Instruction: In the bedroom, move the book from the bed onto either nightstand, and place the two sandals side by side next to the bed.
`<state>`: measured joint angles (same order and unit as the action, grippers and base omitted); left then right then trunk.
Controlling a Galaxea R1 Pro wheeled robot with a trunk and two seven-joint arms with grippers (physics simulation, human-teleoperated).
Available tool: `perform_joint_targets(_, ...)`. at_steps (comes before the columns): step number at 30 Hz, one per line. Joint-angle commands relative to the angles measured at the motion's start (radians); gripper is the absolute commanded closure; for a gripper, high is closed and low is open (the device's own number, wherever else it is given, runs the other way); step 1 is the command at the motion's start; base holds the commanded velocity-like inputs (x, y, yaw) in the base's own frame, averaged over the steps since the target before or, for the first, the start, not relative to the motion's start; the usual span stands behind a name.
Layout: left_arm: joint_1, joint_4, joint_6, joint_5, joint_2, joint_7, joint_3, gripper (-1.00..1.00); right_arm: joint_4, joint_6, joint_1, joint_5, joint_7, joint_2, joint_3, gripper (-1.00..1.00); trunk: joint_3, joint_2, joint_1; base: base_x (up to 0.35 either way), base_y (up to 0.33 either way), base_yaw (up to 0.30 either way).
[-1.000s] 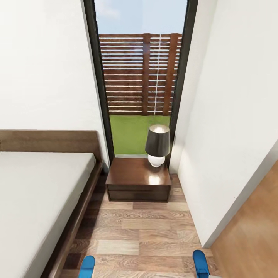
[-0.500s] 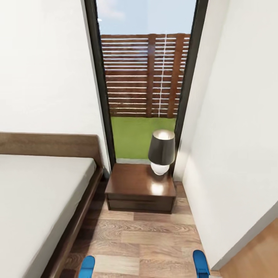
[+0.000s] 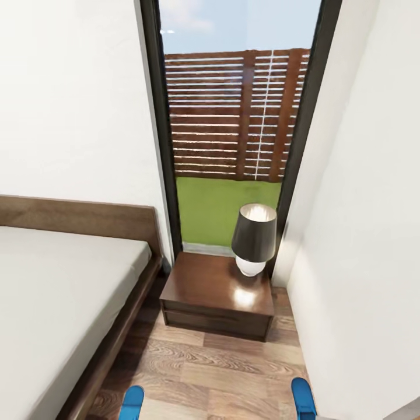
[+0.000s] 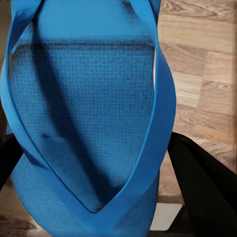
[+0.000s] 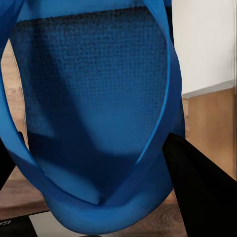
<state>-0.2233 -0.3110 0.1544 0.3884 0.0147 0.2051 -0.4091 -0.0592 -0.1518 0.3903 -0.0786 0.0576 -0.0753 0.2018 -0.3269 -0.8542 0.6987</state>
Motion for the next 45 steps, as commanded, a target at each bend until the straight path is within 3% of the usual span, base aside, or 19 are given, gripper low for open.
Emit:
perform_joint_targets(1,-0.001,0.000,0.003,0.007,0.001,0.006,-0.008,1.00,0.001,-0.004,0.001,-0.007,0.002,0.000,0.007,1.00,-0.001,-0.001,0.000,0.181,-0.253,0.051)
perform_joint_targets(14,-0.001,-0.002,0.005,0.008,0.000,0.006,-0.010,1.00,0.001,-0.004,0.001,-0.007,0.002,0.000,0.007,1.00,-0.001,-0.001,0.000,0.036,-0.233,0.228)
perform_joint_targets(28,-0.001,-0.002,0.011,0.009,0.001,0.005,-0.010,1.00,0.001,-0.004,0.001,-0.007,0.002,0.000,0.007,1.00,-0.001,-0.001,0.000,0.001,-0.024,0.112)
perform_joint_targets(45,-0.001,-0.002,0.011,0.008,0.001,0.005,-0.010,1.00,0.001,-0.004,0.001,-0.007,0.002,0.000,0.007,1.00,-0.001,-0.001,0.000,0.000,-0.001,0.267)
